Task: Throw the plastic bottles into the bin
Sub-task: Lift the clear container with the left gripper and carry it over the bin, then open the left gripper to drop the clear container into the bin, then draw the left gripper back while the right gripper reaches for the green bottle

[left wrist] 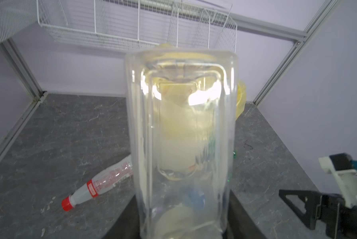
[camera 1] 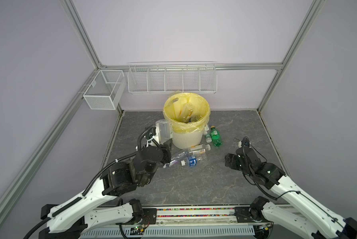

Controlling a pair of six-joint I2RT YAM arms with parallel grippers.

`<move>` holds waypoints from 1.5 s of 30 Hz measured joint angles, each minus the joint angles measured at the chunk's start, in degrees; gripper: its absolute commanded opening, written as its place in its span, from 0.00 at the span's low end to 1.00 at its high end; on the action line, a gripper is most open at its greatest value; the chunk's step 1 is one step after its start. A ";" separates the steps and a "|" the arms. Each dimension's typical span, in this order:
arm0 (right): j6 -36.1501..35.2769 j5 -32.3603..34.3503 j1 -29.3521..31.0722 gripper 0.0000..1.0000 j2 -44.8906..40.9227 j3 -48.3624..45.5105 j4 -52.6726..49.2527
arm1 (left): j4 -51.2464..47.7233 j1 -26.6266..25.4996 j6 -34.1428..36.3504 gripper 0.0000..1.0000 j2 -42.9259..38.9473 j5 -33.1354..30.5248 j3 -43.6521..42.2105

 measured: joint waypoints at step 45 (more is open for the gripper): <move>-7.02 10.88 -0.46 0.89 9.57 7.61 -6.88 | 7.37 24.17 0.15 0.99 -1.77 31.19 -15.30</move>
